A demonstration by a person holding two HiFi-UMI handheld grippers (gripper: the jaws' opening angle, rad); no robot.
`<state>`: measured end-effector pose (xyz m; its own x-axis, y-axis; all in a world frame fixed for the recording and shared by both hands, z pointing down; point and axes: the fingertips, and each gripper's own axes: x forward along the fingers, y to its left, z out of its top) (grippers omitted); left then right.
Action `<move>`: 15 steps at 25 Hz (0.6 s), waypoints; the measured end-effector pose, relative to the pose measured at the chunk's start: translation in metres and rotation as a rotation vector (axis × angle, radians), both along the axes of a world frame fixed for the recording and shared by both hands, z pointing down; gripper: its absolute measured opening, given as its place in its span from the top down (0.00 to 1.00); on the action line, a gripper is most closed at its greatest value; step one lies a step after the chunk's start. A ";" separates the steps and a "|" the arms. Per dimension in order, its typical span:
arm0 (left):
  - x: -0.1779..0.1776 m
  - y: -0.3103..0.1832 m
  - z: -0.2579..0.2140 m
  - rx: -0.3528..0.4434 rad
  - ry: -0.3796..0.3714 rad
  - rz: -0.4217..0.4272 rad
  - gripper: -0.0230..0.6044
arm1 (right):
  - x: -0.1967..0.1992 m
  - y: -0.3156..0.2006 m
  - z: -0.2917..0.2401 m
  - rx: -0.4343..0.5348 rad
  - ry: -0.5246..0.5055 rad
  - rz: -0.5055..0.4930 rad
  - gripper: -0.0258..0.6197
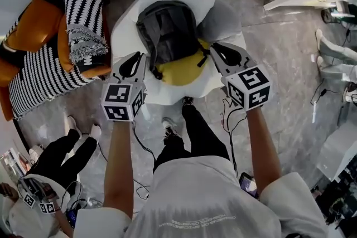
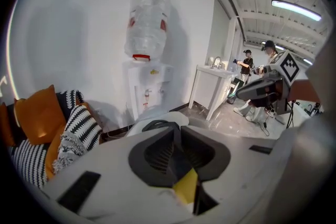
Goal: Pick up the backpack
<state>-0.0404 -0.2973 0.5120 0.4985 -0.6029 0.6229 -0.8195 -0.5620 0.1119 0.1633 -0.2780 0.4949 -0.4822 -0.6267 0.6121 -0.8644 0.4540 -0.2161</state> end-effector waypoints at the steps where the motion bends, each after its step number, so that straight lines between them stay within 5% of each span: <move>1: 0.000 -0.002 0.007 -0.014 0.001 -0.005 0.86 | 0.000 -0.004 0.007 -0.011 -0.002 -0.003 0.92; 15: -0.003 -0.039 0.095 -0.145 0.024 -0.087 0.72 | -0.002 -0.057 0.094 -0.131 -0.037 -0.007 0.78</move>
